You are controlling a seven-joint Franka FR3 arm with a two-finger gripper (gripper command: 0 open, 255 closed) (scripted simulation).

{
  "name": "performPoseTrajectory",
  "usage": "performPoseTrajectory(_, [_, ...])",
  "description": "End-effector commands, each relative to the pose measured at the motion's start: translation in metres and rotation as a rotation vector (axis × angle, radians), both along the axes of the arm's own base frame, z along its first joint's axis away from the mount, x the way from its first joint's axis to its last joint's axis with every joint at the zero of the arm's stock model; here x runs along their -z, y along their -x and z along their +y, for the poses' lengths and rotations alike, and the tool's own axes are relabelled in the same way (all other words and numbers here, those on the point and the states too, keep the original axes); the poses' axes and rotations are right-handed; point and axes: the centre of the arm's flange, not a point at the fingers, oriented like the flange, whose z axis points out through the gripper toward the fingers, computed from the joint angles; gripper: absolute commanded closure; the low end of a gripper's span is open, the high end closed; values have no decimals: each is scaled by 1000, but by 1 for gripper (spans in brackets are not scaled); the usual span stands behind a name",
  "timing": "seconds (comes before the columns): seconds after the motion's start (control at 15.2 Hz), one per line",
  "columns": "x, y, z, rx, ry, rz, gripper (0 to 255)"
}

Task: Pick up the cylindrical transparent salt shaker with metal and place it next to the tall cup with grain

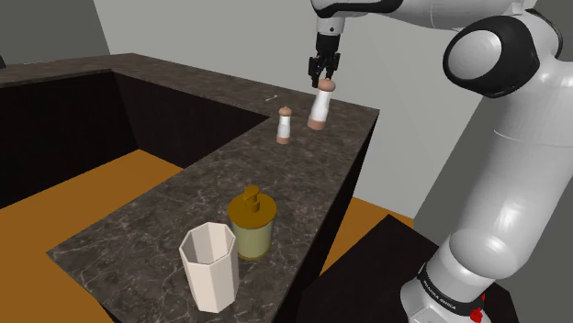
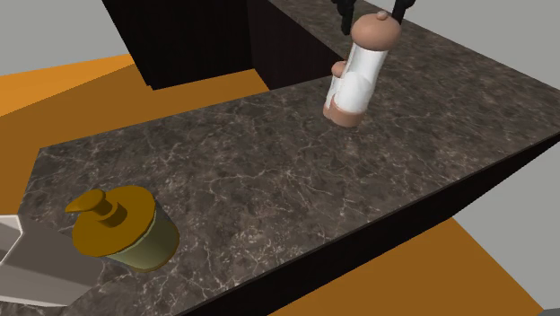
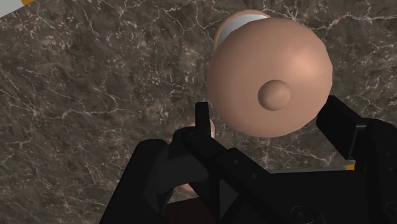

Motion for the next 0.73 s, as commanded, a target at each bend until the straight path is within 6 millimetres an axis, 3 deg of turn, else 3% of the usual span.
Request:
performPoseTrajectory(0.0, [-12, 0, 1, 0, 0, 0, 255])
performPoseTrajectory(0.53, [-51, 0, 1, 0, 0, 0, 255])
performPoseTrajectory(0.66, [-51, 14, 23, 0, 0, 0, 255])
